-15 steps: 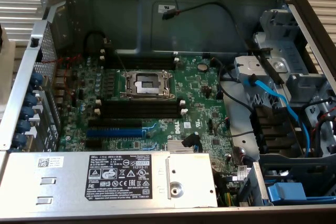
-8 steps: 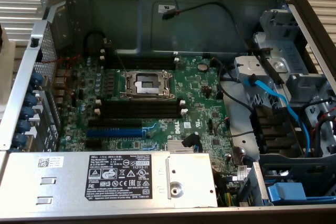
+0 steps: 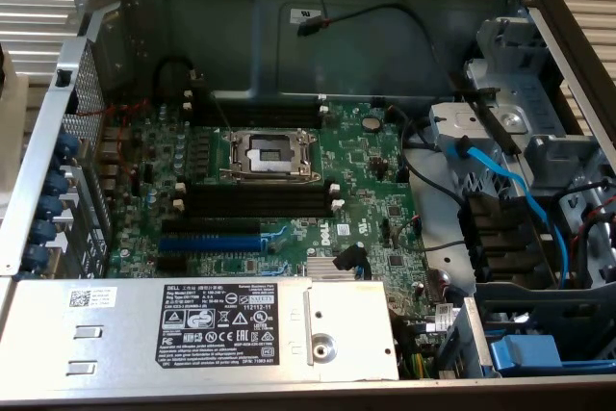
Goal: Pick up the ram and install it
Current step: 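Pick up the ram and move it above insertion slot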
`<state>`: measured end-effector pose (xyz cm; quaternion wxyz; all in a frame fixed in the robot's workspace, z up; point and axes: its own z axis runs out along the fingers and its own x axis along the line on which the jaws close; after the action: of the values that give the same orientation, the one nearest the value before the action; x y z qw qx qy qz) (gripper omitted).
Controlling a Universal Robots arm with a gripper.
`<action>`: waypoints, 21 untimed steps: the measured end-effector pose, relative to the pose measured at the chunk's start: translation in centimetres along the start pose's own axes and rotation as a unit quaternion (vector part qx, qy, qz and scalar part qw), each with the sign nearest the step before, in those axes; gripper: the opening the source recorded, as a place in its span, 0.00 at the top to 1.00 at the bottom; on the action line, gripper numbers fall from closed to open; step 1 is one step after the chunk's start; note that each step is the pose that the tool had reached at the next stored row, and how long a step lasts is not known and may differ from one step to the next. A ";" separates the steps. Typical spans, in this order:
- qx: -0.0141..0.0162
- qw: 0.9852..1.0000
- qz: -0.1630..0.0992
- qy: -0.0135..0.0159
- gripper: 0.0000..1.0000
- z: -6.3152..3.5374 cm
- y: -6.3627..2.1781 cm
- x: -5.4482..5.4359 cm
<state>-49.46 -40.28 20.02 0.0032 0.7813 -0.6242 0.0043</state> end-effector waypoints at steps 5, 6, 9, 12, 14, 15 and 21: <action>0.000 1.000 0.000 0.000 0.75 0.03 -0.10 0.1; 0.000 1.000 0.000 0.000 0.75 0.02 -0.12 0.1; 0.000 1.000 0.000 0.000 0.75 0.01 -0.14 0.1; 0.000 1.000 0.000 0.000 0.75 0.02 -0.15 0.1; 0.000 1.000 0.000 0.000 0.75 0.02 -0.15 0.1; 0.000 1.000 0.000 0.000 0.75 0.02 -0.15 0.1; 0.000 1.000 0.000 0.000 0.84 0.02 -0.15 0.1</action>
<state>-49.30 -40.34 20.00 0.0032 0.7813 -0.6242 0.0043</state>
